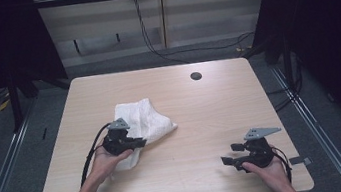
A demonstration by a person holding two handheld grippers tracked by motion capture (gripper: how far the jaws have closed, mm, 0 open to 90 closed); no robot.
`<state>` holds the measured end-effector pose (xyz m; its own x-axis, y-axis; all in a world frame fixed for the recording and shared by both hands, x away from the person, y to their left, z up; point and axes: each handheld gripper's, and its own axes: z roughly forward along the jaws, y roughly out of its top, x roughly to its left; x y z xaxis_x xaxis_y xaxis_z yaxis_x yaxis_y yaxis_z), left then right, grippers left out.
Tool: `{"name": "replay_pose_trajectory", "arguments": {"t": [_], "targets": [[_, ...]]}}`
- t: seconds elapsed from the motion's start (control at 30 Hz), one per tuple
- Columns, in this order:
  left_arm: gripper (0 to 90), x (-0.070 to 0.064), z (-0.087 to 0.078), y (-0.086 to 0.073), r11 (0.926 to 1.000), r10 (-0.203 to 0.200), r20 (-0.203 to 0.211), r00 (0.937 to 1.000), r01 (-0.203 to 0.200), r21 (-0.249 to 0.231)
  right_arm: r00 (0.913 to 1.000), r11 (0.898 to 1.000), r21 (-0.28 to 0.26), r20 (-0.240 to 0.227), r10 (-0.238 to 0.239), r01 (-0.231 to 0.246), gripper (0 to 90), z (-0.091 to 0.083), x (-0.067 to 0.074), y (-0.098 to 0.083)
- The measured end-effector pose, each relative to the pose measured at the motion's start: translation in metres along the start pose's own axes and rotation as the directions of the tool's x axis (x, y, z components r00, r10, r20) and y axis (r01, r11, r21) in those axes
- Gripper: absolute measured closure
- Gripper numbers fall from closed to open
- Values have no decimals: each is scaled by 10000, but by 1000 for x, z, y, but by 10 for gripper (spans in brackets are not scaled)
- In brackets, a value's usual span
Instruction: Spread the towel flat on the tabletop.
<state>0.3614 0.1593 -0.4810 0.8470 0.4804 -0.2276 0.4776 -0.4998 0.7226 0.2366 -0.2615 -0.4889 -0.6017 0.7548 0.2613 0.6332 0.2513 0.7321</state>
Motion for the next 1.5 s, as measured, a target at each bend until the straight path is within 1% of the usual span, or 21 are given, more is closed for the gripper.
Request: {"name": "replay_pose_trajectory", "arguments": {"t": [0.17, 0.3, 0.5, 0.57, 0.77, 0.87, 0.9, 0.97, 1.03, 1.07, 1.1, 1.13, 1.17, 1.2, 1.23, 1.27, 1.33, 1.37, 1.43, 1.47, 1.5], "targets": [[859, -13, 10, 2, 9994, 195, 312, 9993, -203, 264, 9999, 9999, 117, 16, -122, 122, 288, 1, 1, 0], [859, -24, 16, 3, 9974, 509, 583, 9970, -537, 481, 9998, 9997, 159, 52, -171, 170, 288, 1, 2, 0], [860, -42, 25, 0, 9935, 749, 1115, 9909, -837, 767, 9997, 9996, 145, 107, -228, 227, 298, 0, 3, 0], [860, -48, 27, -1, 9900, 912, 1406, 9859, -1050, 942, 9996, 9996, 134, 135, -264, 262, 302, 0, 3, 0], [860, -76, 28, -6, 9828, 1313, 1892, 9731, -1528, 1038, 9991, 9992, 109, 153, -384, 383, 333, -1, 6, 1], [859, -90, 31, -7, 9783, 1571, 2190, 9630, -1821, 992, 9988, 9989, 84, 103, -470, 469, 343, 0, 7, 3], [860, -92, 31, -6, 9711, 1763, 2191, 9596, -2060, 1207, 9986, 9986, 82, 82, -531, 531, 352, 1, 8, 3], [860, -101, 37, -5, 9641, 1989, 2361, 9511, -2331, 1269, 9979, 9979, 86, 67, -638, 637, 364, 1, 10, 4], [860, -107, 41, -5, 9651, 1963, 2585, 9458, -2330, 1199, 9972, 9972, 61, 30, -744, 744, 377, 2, 12, 6], [859, -110, 42, -4, 9599, 2085, 2682, 9405, -2493, 1280, 9972, 9972, 43, 9, -744, 744, 378, 2, 13, 7], [860, -112, 45, -6, 9636, 2028, 2712, 9409, -2410, 1158, 9971, 9970, -33, -9, -767, 767, 384, 2, 14, 9], [859, -114, 45, -5, 9567, 2120, 2643, 9408, -2550, 1404, 9966, 9966, -75, -37, -827, 826, 385, 2, 15, 11], [859, -115, 47, -6, 9553, 2142, 2726, 9380, -2594, 1417, 9960, 9960, -124, -22, -889, 889, 385, 2, 16, 14], [860, -116, 49, -7, 9591, 2064, 2749, 9391, -2498, 1332, 9953, 9953, -122, 16, -964, 965, 385, 3, 18, 16], [859, -115, 49, -7, 9512, 2154, 2660, 9396, -2635, 1605, 9943, 9943, -118, -13, -1064, 1064, 385, 4, 19, 19], [859, -116, 51, -8, 9589, 2016, 2793, 9388, -2472, 1391, 9935, 9935, -103, -16, -1137, 1137, 388, 6, 21, 22], [859, -116, 50, -8, 9526, 2103, 2779, 9373, -2604, 1573, 9901, 9901, 15, -54, -1402, 1402, 390, 10, 25, 28], [859, -117, 51, -9, 9552, 2100, 2863, 9349, -2586, 1438, 9873, 9873, 70, -111, -1584, 1585, 390, 15, 28, 33], [858, -118, 51, -11, 9585, 2023, 2913, 9350, -2501, 1372, 9861, 9864, 46, -259, -1642, 1644, 390, 24, 29, 43], [858, -119, 50, -11, 9575, 2035, 2938, 9339, -2525, 1394, 9825, 9830, 106, -345, -1829, 1833, 389, 39, 30, 58], [858, -118, 49, -11, 9526, 2138, 2959, 9310, -2658, 1479, 9825, 9830, 106, -345, -1829, 1833, 389, 39, 30, 58]]}}
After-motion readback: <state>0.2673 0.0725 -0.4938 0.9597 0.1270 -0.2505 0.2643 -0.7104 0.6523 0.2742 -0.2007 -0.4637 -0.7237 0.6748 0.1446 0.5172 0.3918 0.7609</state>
